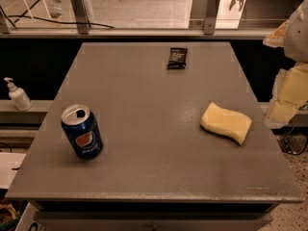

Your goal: Move sponge near rxbar chocolate

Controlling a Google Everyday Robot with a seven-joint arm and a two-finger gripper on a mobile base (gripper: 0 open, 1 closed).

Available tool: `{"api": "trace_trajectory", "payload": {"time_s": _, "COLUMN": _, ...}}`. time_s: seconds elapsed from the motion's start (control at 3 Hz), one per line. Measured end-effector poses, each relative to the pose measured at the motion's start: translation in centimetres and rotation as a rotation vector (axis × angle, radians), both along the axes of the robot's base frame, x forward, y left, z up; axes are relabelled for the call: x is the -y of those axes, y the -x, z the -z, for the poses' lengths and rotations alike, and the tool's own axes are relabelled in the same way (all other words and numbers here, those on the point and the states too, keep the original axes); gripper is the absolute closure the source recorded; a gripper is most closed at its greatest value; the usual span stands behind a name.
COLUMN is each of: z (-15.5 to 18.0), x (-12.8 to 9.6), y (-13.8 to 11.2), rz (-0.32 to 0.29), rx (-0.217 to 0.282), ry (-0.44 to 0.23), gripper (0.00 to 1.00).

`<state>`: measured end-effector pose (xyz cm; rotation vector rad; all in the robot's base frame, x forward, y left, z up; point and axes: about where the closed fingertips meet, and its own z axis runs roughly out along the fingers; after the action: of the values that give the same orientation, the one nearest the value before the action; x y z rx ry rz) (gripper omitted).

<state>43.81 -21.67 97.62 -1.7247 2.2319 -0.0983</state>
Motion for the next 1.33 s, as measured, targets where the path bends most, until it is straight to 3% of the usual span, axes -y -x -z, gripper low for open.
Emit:
{"api": "trace_trajectory", "payload": {"time_s": 1.0, "z": 0.4, "x": -0.1, "y": -0.1, "rz": 0.005, "rx": -0.001, "ry": -0.029, "gripper": 0.0}}
{"api": "trace_trajectory", "payload": {"time_s": 1.33, "z": 3.4, "x": 0.1, "y": -0.9, "rz": 0.035, "rx": -0.01, "ry": -0.206, "gripper": 0.0}}
